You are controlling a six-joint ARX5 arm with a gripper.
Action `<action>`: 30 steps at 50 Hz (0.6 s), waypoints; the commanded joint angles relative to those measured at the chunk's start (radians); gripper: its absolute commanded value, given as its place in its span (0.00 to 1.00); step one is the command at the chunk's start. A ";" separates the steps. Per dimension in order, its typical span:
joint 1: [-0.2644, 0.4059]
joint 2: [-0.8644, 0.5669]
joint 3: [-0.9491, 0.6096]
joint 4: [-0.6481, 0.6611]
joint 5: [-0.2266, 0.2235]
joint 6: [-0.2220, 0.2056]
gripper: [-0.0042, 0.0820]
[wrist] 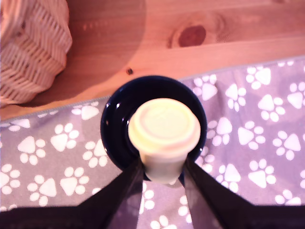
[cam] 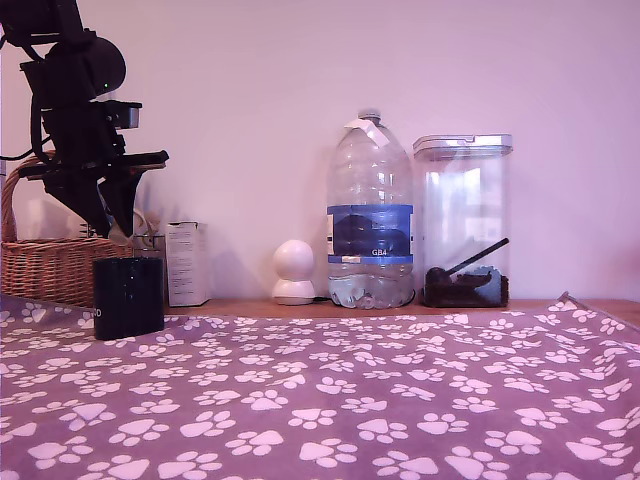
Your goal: Pick up the coffee capsules from the table one by one and drop them inside the nearest coffee cup
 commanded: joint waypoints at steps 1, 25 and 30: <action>0.005 0.036 0.002 0.000 0.002 0.003 0.50; 0.004 0.036 0.002 0.004 0.013 0.004 0.71; 0.003 0.036 0.002 0.010 0.018 0.005 0.58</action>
